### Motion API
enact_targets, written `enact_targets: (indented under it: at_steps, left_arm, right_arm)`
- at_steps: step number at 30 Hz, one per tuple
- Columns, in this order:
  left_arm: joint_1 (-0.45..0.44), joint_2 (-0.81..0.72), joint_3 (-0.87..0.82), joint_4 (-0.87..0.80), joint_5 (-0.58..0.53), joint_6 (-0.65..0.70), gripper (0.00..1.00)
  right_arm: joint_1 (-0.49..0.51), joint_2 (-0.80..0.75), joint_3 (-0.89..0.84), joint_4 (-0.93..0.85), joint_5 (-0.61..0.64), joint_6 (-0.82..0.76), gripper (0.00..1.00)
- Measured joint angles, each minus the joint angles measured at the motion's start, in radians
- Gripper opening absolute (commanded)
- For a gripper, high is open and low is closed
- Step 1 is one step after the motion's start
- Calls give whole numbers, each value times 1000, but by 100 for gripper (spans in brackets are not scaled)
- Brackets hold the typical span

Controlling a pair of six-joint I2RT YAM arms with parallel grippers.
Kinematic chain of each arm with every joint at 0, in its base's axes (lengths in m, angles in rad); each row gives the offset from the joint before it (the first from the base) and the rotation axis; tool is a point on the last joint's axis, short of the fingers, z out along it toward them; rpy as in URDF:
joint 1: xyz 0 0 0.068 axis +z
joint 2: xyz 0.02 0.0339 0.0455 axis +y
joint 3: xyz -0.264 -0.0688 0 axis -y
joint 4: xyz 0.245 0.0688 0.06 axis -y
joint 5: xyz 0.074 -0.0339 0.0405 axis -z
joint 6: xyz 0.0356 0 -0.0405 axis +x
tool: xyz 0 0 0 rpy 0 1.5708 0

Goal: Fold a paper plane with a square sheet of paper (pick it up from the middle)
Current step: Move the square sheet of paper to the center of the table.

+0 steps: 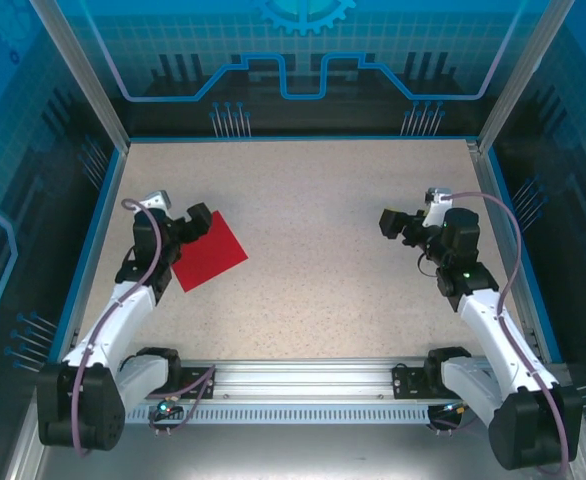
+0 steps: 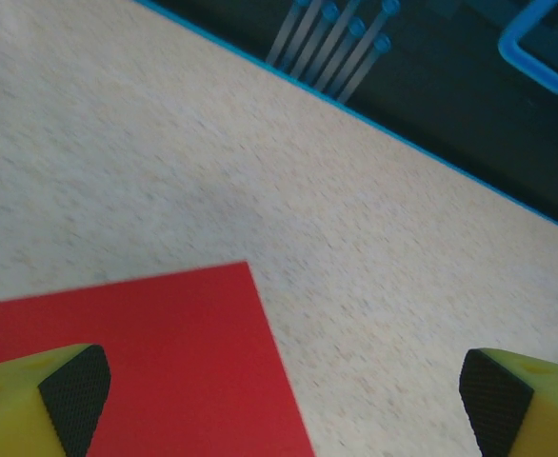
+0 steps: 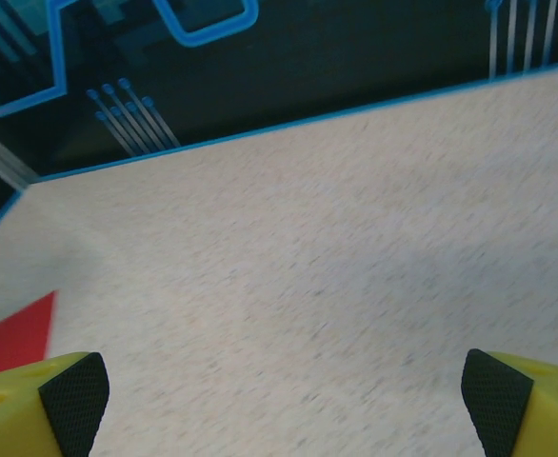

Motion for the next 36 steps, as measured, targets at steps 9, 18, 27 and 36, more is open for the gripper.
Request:
enact_targets:
  at_steps: [9, 18, 27, 36]
  left_arm:
    - [0, 457, 348, -239, 179, -49, 97]
    - [0, 621, 379, -383, 153, -103, 98]
    - [-14, 625, 297, -344, 200, -139, 98]
    - [-228, 657, 294, -221, 224, -189, 98]
  right_arm:
    - [134, 137, 66, -82, -162, 131, 99]
    - [285, 286, 126, -138, -108, 146, 99]
    - [298, 319, 122, -181, -51, 158, 99]
    - [298, 320, 47, -226, 0, 174, 100]
